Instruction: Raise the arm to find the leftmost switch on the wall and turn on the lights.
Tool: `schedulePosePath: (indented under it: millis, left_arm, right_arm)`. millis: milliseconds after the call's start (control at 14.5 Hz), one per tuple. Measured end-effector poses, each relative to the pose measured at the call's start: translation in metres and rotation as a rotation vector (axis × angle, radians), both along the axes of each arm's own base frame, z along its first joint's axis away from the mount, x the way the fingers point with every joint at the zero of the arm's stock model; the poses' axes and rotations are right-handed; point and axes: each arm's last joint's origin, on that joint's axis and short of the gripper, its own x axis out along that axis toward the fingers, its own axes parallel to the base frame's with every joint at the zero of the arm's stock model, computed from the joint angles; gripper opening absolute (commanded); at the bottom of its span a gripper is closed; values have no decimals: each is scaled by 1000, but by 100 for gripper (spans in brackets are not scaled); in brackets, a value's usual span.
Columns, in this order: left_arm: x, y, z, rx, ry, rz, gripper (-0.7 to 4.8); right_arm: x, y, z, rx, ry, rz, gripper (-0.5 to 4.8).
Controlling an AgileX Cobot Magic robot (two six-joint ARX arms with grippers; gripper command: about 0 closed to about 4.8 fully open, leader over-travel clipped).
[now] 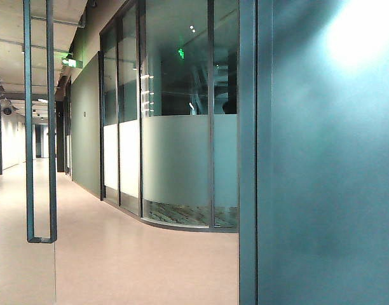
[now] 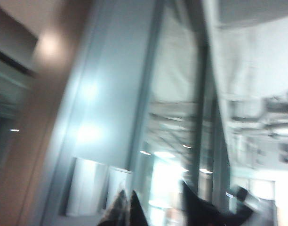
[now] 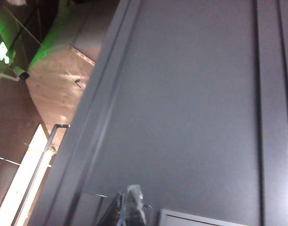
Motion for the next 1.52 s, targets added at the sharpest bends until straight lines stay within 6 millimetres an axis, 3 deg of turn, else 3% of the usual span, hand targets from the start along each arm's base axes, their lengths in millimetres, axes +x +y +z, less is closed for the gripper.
schedulePosePath:
  millis: [276, 551, 964, 1171, 1515]
  left_arm:
    - [3, -2, -2, 25, 47, 4, -5]
    - [17, -10, -20, 180, 212, 51, -5]
    - [21, -11, -27, 241, 235, 94, -5]
    - [21, -11, -27, 242, 236, 94, -5]
    - [21, -11, -27, 243, 240, 96, -5]
  right_arm:
    - [-1, 13, 0, 60, 50, 178, -1]
    - [14, 38, -2, 62, 247, 313, -1]
    - [54, 59, 19, 46, 416, 358, -1]
    - [77, 66, 16, 38, 526, 352, -1]
    - [83, 77, 9, 21, 582, 379, -1]
